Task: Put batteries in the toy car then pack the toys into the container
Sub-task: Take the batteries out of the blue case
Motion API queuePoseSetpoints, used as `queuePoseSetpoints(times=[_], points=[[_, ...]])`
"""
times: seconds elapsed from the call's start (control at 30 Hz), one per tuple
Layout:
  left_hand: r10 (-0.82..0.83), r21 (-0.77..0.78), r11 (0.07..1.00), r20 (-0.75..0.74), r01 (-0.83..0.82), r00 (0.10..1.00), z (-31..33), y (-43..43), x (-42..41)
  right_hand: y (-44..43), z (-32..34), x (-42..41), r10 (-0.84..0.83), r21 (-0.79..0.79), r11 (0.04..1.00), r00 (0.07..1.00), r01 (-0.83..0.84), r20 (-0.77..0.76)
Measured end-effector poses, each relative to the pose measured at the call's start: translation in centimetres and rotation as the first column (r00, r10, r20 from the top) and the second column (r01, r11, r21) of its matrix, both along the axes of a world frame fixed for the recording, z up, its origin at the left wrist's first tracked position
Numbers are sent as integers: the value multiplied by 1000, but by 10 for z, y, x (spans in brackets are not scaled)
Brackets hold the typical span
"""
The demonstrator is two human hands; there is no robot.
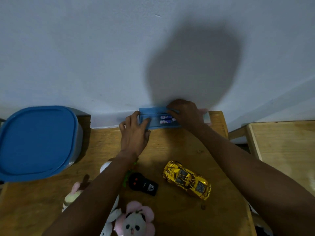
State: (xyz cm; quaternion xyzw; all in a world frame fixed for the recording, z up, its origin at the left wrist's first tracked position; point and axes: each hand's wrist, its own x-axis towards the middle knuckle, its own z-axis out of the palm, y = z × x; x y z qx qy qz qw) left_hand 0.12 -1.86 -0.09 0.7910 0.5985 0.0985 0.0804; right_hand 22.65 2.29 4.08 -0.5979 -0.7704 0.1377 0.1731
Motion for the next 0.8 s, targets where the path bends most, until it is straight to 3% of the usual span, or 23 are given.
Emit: queuePoseSetpoints(times=[0.17,0.3,0.57,0.63,0.7,0.8], points=[[-77,-86,994,-78,71,994,-2,1,-1,-6,0,-7,-92,185,981,975,54,204],[-103,-113,989,-45,97,994,-1,2,-2,-5,0,-11,-168,76,984,978,159,121],[-104,-128,987,-42,98,994,-1,0,-5,-16,-11,8,-66,62,996,996,63,55],[-106,-134,986,-39,100,994,0,1,-5,-22,-19,15,-46,-56,997,980,58,193],[-97,-136,987,-44,90,994,0,1,-4,-23,-24,17,14,-205,975,908,79,418],[-91,-134,987,-54,83,994,2,2,-3,-18,-23,15,105,-333,938,831,100,546]])
